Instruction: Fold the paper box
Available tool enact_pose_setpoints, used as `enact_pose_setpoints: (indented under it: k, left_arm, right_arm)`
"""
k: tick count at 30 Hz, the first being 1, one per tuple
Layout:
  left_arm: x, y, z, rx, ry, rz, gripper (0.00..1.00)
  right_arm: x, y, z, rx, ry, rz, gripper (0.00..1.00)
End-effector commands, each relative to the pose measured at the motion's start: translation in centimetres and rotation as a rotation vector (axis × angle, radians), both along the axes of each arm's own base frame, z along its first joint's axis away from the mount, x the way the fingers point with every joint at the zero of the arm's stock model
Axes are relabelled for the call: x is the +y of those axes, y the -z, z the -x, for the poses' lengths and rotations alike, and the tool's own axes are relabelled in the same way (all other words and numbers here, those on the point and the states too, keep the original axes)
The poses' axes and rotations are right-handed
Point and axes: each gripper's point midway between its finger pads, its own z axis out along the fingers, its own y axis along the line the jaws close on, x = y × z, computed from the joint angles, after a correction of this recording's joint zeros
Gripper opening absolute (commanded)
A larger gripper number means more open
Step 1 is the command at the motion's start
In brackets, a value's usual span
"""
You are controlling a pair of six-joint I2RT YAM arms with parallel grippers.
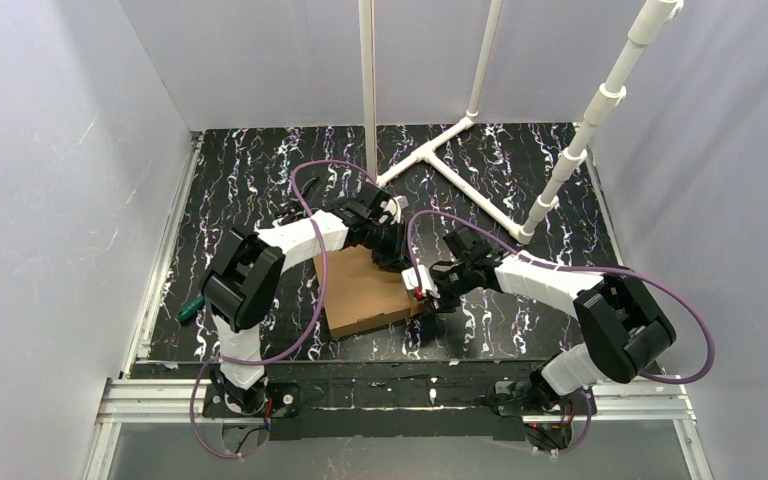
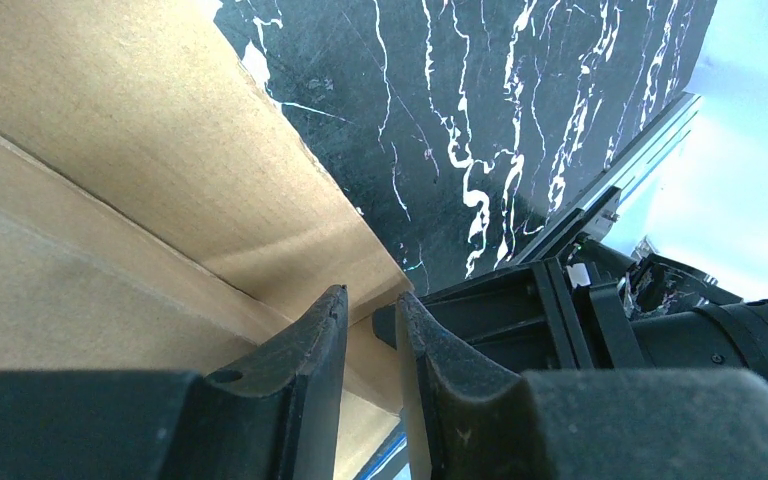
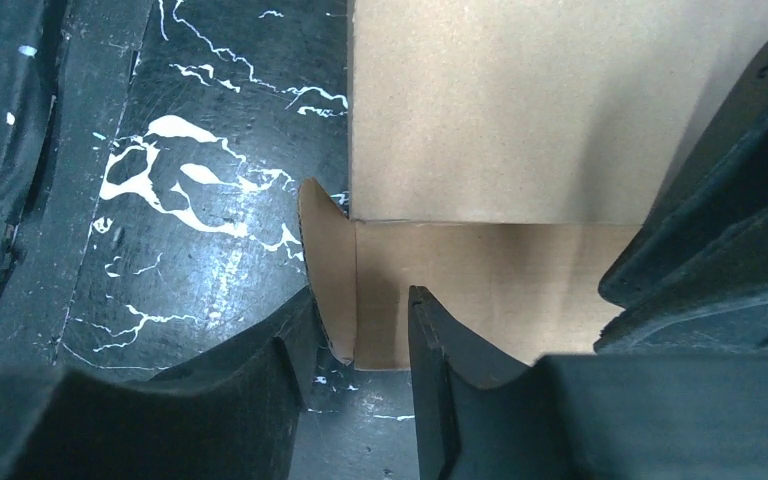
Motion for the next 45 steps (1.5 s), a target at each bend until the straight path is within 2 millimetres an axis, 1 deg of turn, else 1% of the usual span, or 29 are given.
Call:
enact_pose_setpoints:
  k: [1,6,13,15,23,27,35,45]
  left_arm:
    - [0.3,-0.9,0.8,0.002,0.012,0.006,0.23]
    - [0.1,-1.2,0.7,0.003,0.007,0.018,0.23]
    - [0.0,-1.3,0.7,0.004,0.008,0.023,0.23]
    - [0.0,-1.4,0.7,0.005,0.009,0.026,0.23]
    - [0.2,-1.5,0.9,0.009,0.011,0.03,0.22]
    - [0.5,-1.5,1.1,0.01,0.008,0.032,0.22]
    - [1.4,-0.8,1.6,0.026,0.007,0.027,0.22]
    - [2.3,-0.3,1.8,0.037,0.004,0.019,0.22]
  right_arm:
    - [1.0,-1.3,0.0,-0.011,0.01,-0.064,0.45]
    - [1.4,-1.5,0.2,0.009,0.017,-0.079,0.39]
    - [1.6,-1.6,1.1,0.042,-0.018,-0.091,0.26]
    - [1.6,-1.7,1.4,0.049,-0.031,-0.095,0.21]
    - [1.2,-1.1,1.1,0.046,-0.016,-0.058,0.01]
    - [0.8,-0.7,1.0,0.046,-0.01,-0.033,0.01]
    - [-0.3,0.4,1.1,0.068,-0.016,0.03,0.01]
    - [-0.6,0.9,0.4,0.08,0.045,0.075,0.01]
